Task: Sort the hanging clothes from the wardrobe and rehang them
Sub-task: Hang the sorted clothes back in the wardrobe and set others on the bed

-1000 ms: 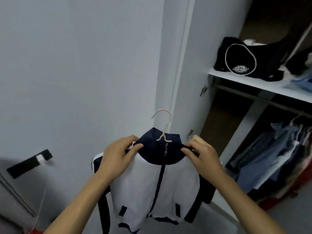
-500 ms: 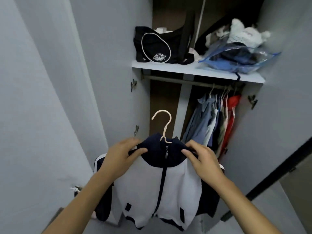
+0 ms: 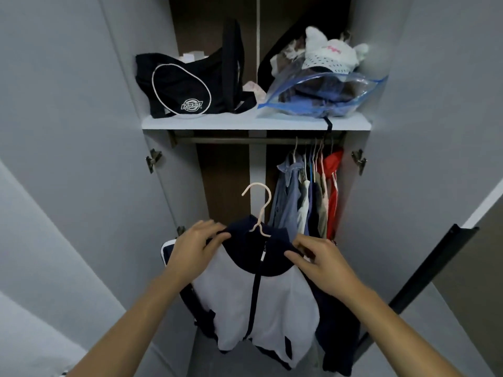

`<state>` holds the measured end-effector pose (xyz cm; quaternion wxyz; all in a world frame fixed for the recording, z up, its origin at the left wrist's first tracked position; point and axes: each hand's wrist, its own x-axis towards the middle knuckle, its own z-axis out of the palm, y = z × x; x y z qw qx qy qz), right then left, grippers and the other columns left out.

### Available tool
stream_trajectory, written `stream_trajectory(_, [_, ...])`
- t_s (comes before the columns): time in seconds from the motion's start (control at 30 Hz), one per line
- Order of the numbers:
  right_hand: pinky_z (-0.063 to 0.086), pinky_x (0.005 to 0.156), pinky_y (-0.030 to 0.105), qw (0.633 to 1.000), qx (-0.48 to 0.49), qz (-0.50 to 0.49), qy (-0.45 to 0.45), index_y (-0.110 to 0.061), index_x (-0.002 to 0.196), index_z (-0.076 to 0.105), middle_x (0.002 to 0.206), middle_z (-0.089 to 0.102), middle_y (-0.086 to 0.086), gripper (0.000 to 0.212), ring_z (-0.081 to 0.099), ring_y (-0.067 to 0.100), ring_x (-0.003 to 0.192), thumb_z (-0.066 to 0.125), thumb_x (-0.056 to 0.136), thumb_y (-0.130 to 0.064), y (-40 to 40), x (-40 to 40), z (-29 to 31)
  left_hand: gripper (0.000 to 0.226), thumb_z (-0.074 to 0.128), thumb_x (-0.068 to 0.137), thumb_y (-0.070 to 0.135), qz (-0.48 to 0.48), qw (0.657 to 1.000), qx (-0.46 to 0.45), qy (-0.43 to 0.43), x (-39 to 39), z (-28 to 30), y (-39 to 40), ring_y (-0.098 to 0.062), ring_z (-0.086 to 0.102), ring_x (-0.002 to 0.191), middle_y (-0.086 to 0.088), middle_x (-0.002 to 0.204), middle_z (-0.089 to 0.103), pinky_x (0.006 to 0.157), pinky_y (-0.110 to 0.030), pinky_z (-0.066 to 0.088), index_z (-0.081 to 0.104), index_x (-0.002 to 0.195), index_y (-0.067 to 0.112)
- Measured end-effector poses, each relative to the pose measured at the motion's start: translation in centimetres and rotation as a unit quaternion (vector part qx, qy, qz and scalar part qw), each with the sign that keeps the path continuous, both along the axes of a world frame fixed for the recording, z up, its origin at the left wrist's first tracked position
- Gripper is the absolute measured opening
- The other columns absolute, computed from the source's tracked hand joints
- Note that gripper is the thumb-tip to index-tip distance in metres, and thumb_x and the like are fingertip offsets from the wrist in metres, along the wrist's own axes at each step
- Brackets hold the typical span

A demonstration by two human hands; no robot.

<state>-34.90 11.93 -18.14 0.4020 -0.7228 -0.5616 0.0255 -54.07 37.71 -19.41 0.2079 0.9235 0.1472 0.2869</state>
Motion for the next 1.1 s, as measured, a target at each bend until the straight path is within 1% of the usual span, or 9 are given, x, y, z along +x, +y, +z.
stream_trajectory(0.17, [0.039,0.059,0.023,0.999,-0.016,-0.011,0.029,-0.035,0.081,0.046,0.070,0.048,-0.011,0.030,0.047,0.008,0.062,0.070,0.100,-0.033,0.6,3.0,-0.3,0.049,0.036,0.105,0.063,-0.042,0.999,0.010,0.007,4.7,-0.8,2.4,-0.011,0.056,0.086,0.013,0.090,0.062,0.070,-0.041,0.051,0.070,0.107,0.027])
stream_trajectory(0.33, [0.039,0.059,0.022,0.999,-0.022,-0.040,0.016,-0.037,0.081,0.047,0.067,0.048,-0.009,0.031,0.048,0.011,0.059,0.073,0.097,-0.033,2.6,5.3,-0.3,0.048,0.039,0.105,0.059,-0.091,0.996,-0.012,-0.007,8.9,-1.8,6.0,-0.010,0.056,0.084,0.012,0.089,0.062,0.070,-0.041,0.051,0.072,0.106,0.024])
stream_trajectory(0.47, [0.044,0.062,0.030,0.996,-0.053,-0.069,0.038,-0.030,0.091,0.060,0.071,0.053,-0.007,0.016,0.052,0.013,0.063,0.074,0.096,-0.037,5.0,6.6,-0.2,0.051,0.040,0.104,0.060,-0.113,0.992,-0.046,-0.017,12.3,-2.6,9.7,-0.005,0.056,0.086,0.013,0.090,0.064,0.073,-0.038,0.051,0.074,0.108,0.022])
stream_trajectory(0.53, [0.042,0.063,0.028,0.994,-0.053,-0.081,0.052,-0.029,0.097,0.063,0.074,0.052,-0.006,0.013,0.050,0.010,0.063,0.075,0.096,-0.034,6.5,6.9,-0.2,0.046,0.044,0.102,0.054,-0.119,0.991,-0.062,-0.024,13.9,-2.9,11.7,-0.004,0.057,0.088,0.013,0.091,0.065,0.075,-0.037,0.052,0.075,0.109,0.021])
stream_trajectory(0.63, [0.039,0.062,0.027,0.992,-0.035,-0.105,0.068,-0.029,0.094,0.064,0.073,0.051,-0.002,0.012,0.046,0.008,0.061,0.075,0.096,-0.030,8.6,7.3,-0.1,0.044,0.044,0.102,0.050,-0.138,0.987,-0.072,-0.028,16.1,-2.9,13.9,-0.004,0.057,0.089,0.014,0.091,0.064,0.078,-0.032,0.051,0.075,0.109,0.020])
stream_trajectory(0.77, [0.039,0.063,0.031,0.985,-0.010,-0.148,0.093,-0.026,0.096,0.070,0.069,0.048,-0.005,0.005,0.044,0.007,0.061,0.075,0.096,-0.028,10.6,7.6,-0.8,0.037,0.042,0.106,0.043,-0.147,0.989,-0.006,-0.024,17.7,-2.4,15.5,-0.009,0.052,0.083,0.015,0.087,0.056,0.072,-0.031,0.047,0.068,0.099,0.018])
stream_trajectory(0.87, [0.040,0.064,0.027,0.980,0.018,-0.163,0.112,-0.029,0.096,0.071,0.071,0.049,-0.009,0.004,0.046,0.005,0.063,0.074,0.097,-0.028,11.5,7.2,-1.2,0.035,0.037,0.108,0.039,-0.131,0.991,0.029,-0.028,18.2,-2.2,15.6,-0.011,0.049,0.083,0.015,0.088,0.050,0.070,-0.030,0.044,0.063,0.097,0.017])
stream_trajectory(1.0, [0.041,0.065,0.024,0.978,0.030,-0.165,0.126,-0.025,0.097,0.072,0.070,0.051,-0.006,0.003,0.048,0.005,0.064,0.074,0.097,-0.025,12.2,7.0,-1.3,0.042,0.028,0.110,0.038,-0.123,0.992,-0.031,-0.014,18.3,-1.9,14.5,-0.015,0.052,0.094,0.005,0.101,0.057,0.083,-0.040,0.049,0.063,0.116,0.015])
stream_trajectory(1.1, [0.041,0.065,0.026,0.974,0.043,-0.174,0.139,-0.022,0.097,0.071,0.067,0.048,-0.011,0.004,0.047,0.005,0.062,0.075,0.096,-0.022,12.8,7.1,-1.7,0.050,0.031,0.106,0.059,-0.131,0.988,-0.084,-0.010,18.2,-1.4,13.0,-0.016,0.052,0.108,0.007,0.114,0.052,0.092,-0.036,0.045,0.057,0.131,0.023])
